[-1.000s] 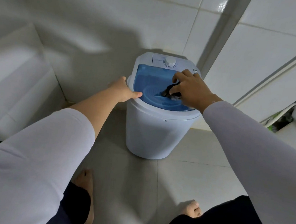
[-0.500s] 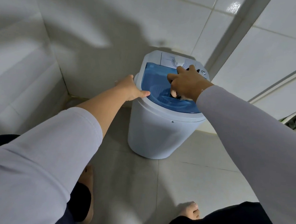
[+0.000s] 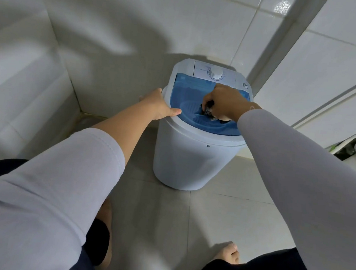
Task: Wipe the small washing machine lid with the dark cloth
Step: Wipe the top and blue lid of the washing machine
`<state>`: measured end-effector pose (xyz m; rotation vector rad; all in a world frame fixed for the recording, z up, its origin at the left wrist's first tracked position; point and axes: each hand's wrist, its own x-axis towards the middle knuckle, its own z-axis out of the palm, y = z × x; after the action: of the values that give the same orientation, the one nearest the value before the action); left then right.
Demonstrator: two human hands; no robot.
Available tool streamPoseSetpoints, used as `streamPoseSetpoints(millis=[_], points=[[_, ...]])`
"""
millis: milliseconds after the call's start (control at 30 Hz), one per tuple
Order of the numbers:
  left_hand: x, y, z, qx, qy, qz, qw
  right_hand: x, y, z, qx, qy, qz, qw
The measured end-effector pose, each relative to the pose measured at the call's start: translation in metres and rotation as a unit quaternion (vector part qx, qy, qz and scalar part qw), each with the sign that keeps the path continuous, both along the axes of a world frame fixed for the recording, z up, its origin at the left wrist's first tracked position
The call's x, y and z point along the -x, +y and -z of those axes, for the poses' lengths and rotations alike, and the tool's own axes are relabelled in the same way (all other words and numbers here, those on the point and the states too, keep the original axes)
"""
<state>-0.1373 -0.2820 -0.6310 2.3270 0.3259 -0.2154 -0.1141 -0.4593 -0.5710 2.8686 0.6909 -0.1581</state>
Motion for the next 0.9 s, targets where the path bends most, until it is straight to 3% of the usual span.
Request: streamPoseSetpoints(millis=[167, 333, 600, 733, 900], points=[[0.001, -0.002, -0.002, -0.011, -0.003, 0.006, 1.0, -0.002, -0.001, -0.001, -0.001, 0.026, 0.009, 1.0], [0.0, -0.002, -0.001, -0.027, 0.001, 0.002, 1.0, -0.003, 0.013, -0.007, 0.097, 0.047, -0.005, 0.994], [-0.003, -0.003, 0.005, -0.102, 0.006, -0.027, 0.994, 0.005, 0.028, -0.002, 0.241, -0.027, 0.054, 0.969], [-0.003, -0.003, 0.005, -0.119, 0.008, -0.025, 0.992, 0.009, 0.024, -0.002, 0.229, -0.041, 0.07, 0.97], [-0.003, -0.002, 0.005, -0.118, 0.01, -0.029, 0.993, 0.01, 0.008, 0.001, 0.139, -0.037, 0.107, 0.984]])
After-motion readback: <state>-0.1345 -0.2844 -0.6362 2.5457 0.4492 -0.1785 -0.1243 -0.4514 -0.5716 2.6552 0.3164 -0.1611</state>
